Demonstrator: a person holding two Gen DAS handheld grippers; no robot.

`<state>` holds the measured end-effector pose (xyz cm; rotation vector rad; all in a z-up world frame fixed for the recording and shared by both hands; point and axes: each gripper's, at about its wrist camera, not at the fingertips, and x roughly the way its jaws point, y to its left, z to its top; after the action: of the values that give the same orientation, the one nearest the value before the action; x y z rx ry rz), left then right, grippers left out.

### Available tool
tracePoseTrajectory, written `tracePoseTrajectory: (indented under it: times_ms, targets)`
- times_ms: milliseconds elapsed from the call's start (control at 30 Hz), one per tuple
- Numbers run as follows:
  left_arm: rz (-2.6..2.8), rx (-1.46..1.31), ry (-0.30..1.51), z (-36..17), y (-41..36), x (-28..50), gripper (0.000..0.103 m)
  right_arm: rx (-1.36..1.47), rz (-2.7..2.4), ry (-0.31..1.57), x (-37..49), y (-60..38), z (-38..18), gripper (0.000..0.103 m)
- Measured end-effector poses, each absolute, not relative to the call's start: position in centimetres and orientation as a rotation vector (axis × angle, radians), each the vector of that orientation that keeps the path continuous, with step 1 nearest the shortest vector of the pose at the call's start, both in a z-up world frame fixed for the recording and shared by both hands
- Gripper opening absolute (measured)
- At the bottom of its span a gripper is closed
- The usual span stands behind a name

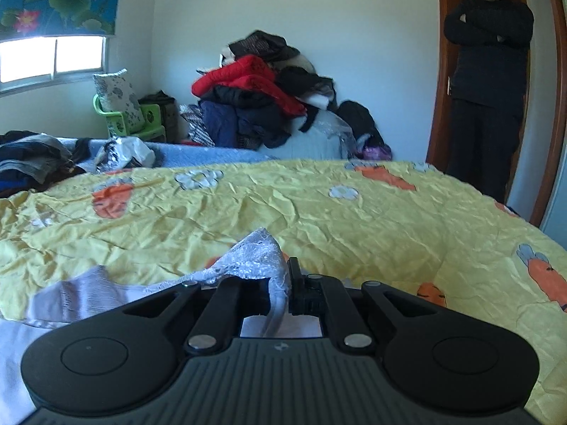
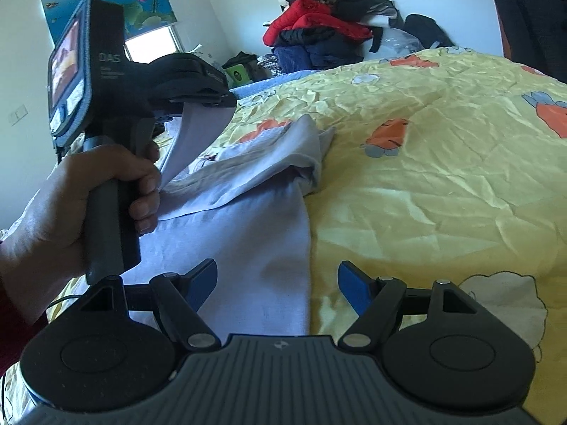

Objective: Fold small clothes
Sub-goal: 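Carry the held sleeve with the left tool across the sweater body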

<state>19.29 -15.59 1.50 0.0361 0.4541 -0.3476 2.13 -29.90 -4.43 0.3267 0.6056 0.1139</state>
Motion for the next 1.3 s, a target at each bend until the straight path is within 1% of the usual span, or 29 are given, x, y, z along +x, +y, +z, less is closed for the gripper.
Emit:
tracePoseTrajectory:
  times_ms: [200, 300, 333, 400, 467, 500, 567, 667, 833, 933, 967, 1133, 1300]
  targets:
    - [-0.369, 0.101, 0.5, 0.0, -18.0, 19.7, 0.006, 0.332, 0.102, 0.61, 2.1, -30.5, -4.7, 0.078]
    - [-0.391, 0.131, 0.553, -0.5, -19.1, 20.0, 0.012, 0.334, 0.097, 0.608, 2.0, -30.7, -4.7, 0.079]
    - [-0.403, 0.135, 0.571, -0.6, -19.3, 20.0, 0.015, 0.335, 0.096, 0.609, 2.0, -30.7, -4.8, 0.079]
    - [-0.417, 0.15, 0.589, -0.8, -19.9, 20.0, 0.034, 0.337, 0.095, 0.61, 2.0, -30.7, -4.9, 0.079]
    - [-0.422, 0.176, 0.587, -0.8, -20.5, 19.8, 0.086, 0.334, 0.096, 0.611, 2.0, -30.7, -4.9, 0.08]
    - [-0.42, 0.187, 0.565, -0.7, -20.7, 19.5, 0.092, 0.332, 0.096, 0.61, 2.0, -30.6, -4.9, 0.081]
    - [-0.424, 0.221, 0.517, -0.3, -21.3, 18.6, 0.093, 0.328, 0.096, 0.61, 2.0, -30.5, -4.9, 0.081]
    - [-0.463, 0.248, 0.511, 0.6, -22.2, 17.9, 0.093, 0.325, 0.096, 0.611, 2.0, -30.5, -4.9, 0.082]
    - [-0.541, 0.139, 0.444, 3.8, -19.6, 16.2, 0.093, 0.315, 0.091, 0.617, 2.0, -30.3, -4.8, 0.082]
    - [-0.48, 0.082, 0.401, 5.0, -15.4, 15.5, 0.103, 0.313, 0.078, 0.594, 1.9, -30.4, -4.1, 0.082]
    - [-0.435, 0.07, 0.386, 5.1, -13.9, 15.5, 0.103, 0.311, 0.072, 0.574, 1.9, -30.5, -3.7, 0.082]
    - [-0.172, 0.105, 0.419, 3.3, -6.2, 16.3, 0.103, 0.291, 0.141, 0.502, 4.6, -30.1, -1.2, 0.082]
    - [-0.042, 0.136, 0.557, -0.3, -0.9, 17.5, 0.103, 0.226, 0.231, 0.475, 10.4, -27.7, -0.3, 0.082]
